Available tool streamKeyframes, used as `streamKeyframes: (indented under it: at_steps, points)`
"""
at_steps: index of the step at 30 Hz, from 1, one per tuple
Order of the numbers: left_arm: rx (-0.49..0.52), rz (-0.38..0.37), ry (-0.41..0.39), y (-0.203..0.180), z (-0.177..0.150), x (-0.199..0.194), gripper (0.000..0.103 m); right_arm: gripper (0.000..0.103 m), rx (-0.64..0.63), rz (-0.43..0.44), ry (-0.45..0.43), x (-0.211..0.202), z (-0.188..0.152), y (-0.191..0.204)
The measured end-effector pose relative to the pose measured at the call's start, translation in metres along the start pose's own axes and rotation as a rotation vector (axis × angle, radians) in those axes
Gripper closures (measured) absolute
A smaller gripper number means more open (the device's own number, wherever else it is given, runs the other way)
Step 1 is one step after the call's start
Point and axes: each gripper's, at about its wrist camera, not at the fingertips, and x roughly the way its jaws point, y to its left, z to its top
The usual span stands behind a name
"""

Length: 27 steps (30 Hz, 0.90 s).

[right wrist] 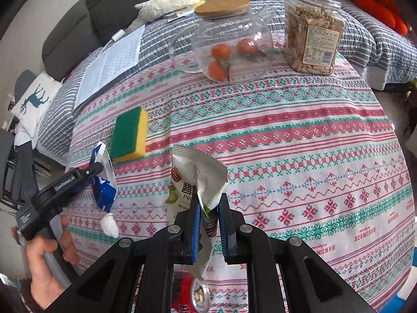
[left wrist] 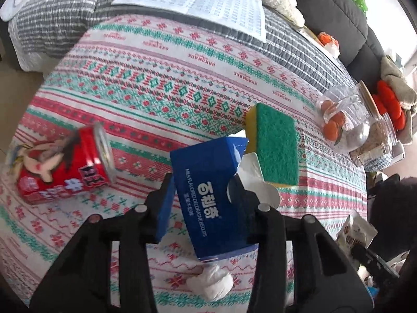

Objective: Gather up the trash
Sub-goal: 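Drop the tissue box with left tool while right tool drops the snack bag into bin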

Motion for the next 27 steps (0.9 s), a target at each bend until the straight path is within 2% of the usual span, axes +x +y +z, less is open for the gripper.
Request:
streamKeyframes:
  at_steps: [8, 17, 27]
  points:
    - [0.067, 0.016, -0.061, 0.022, -0.007, -0.058, 0.059, 0.089, -0.063, 0.05, -0.031, -0.018, -0.008, 0.043]
    - [0.03, 0.08, -0.104, 0.11, -0.019, -0.126, 0.059, 0.089, -0.148, 0.099, -0.027, -0.019, -0.029, 0.108]
    - [-0.04, 0.19, -0.093, 0.206, -0.032, -0.152, 0.059, 0.089, -0.235, 0.144, 0.004, -0.006, -0.05, 0.179]
